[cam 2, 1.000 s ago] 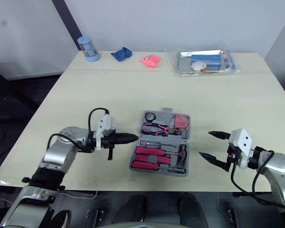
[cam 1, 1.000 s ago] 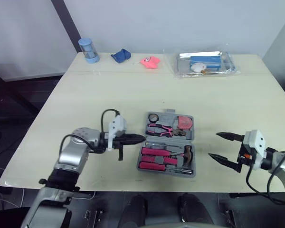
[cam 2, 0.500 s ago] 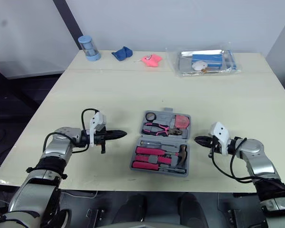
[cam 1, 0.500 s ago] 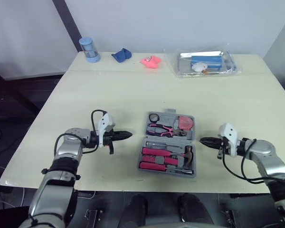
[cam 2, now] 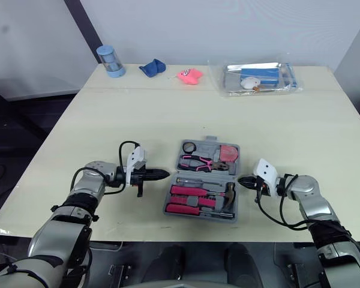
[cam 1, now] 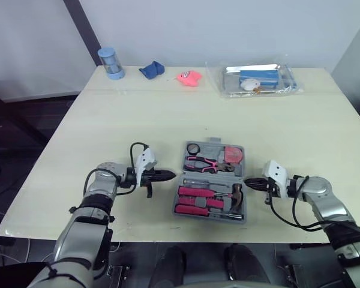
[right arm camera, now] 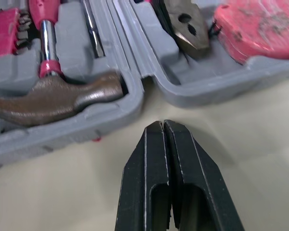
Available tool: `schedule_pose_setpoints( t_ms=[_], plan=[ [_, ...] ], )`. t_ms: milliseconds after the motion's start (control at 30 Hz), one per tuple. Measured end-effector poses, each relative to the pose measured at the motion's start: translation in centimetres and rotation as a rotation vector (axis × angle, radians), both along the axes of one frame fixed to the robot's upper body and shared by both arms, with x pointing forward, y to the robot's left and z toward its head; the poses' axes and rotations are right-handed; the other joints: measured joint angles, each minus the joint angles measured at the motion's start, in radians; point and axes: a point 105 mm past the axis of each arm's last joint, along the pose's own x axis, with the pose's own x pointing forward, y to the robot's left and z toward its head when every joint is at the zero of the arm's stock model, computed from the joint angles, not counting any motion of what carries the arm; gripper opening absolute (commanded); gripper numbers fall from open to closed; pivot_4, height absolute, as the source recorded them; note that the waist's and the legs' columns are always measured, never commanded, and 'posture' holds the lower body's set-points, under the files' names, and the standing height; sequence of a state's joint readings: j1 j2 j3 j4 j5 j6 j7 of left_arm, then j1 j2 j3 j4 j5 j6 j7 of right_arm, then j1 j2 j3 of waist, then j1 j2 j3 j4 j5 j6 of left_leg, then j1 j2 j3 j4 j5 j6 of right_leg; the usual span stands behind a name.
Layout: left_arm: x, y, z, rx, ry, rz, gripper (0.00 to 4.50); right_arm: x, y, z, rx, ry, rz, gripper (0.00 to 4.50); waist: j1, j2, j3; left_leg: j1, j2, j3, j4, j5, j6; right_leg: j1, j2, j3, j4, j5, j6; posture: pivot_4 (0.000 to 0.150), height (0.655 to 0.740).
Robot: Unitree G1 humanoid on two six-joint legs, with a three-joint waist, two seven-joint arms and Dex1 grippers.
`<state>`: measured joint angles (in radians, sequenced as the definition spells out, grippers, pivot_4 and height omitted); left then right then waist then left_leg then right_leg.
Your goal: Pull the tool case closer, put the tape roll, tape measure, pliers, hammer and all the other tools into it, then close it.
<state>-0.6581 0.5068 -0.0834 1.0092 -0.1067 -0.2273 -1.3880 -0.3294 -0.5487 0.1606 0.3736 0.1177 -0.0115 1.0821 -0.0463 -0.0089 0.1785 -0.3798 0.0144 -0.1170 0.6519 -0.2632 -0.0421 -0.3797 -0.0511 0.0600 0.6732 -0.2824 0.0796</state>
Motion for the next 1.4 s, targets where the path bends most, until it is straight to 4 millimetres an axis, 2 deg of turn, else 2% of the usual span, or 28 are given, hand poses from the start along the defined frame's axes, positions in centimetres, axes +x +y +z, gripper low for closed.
schedule_pose_setpoints(
  t_ms=[533,1033,1233,1400],
  plan=[
    [0.7,-2.0,-0.3,0.004,-0.021,-0.022,0.00,0.2,0.4,0.3,0.003,-0.021,0.015,0.07,-0.001,0.000,0.000,0.000,0.000,0.000,0.000,0.000,0.000,0.000,0.000,0.000,0.000,0.000,0.000,0.150,0.7400],
    [0.9,-2.7,-0.4,0.004,-0.033,-0.019,0.00,0.2,0.5,0.2,0.001,-0.016,0.017,0.07,0.000,0.000,0.000,0.000,0.000,-0.001,0.000,0.000,0.000,0.000,0.000,0.000,0.001,0.000,0.000,0.150,0.7400],
    [-0.4,-3.0,-0.8,-0.003,-0.017,-0.060,0.00,-0.2,0.5,0.1,0.009,0.014,0.033,0.07,0.000,0.000,0.000,0.000,0.000,-0.001,0.000,0.000,0.000,0.000,0.000,0.000,0.000,0.000,0.000,0.150,0.7400],
    [-2.6,-3.3,-1.3,-0.007,0.016,-0.106,0.00,-0.8,0.1,-0.1,0.003,0.042,0.045,0.07,0.002,0.000,0.000,0.000,0.000,-0.001,0.000,0.000,0.000,0.000,0.000,0.000,0.000,0.000,0.000,0.150,0.7400]
  ],
)
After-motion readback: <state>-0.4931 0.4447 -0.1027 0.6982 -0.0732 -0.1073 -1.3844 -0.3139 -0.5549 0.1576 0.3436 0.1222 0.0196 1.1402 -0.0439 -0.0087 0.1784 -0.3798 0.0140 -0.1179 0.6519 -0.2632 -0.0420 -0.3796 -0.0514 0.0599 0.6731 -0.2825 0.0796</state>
